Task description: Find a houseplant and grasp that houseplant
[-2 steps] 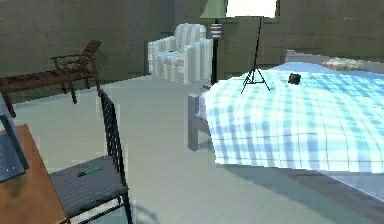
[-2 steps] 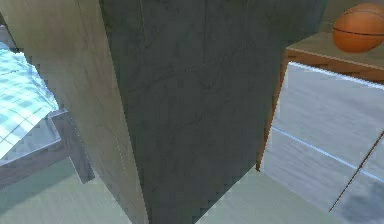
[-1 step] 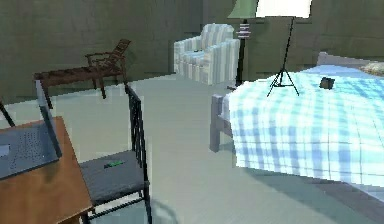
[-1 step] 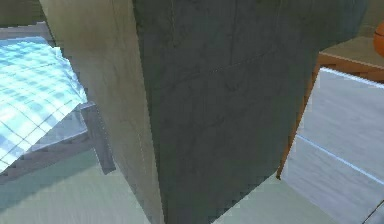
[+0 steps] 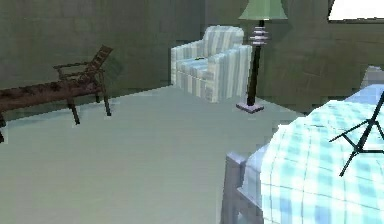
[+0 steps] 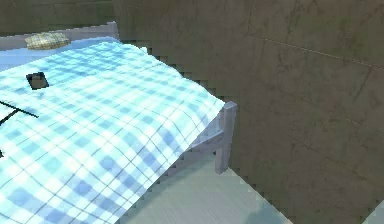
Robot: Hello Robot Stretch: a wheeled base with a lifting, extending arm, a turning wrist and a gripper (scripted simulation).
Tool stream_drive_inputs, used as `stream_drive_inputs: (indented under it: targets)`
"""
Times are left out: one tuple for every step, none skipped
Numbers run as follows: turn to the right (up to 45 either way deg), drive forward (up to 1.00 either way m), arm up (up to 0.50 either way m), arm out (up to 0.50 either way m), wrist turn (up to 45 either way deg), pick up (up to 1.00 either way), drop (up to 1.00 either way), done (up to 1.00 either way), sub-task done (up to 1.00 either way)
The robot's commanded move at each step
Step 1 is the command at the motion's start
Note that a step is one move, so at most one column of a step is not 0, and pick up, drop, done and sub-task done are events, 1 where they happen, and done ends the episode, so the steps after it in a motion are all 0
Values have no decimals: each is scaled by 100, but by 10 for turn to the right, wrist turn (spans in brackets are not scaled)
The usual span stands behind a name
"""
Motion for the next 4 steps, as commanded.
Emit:
stream_drive_inputs:
  targets:
    - [-30,0,0,0,0,0,0,0,0]
    - [0,25,0,0,0,0,0,0,0]
    - [-300,0,0,0,0,0,0,0,0]
    - [0,45,0,0,0,0,0,0,0]
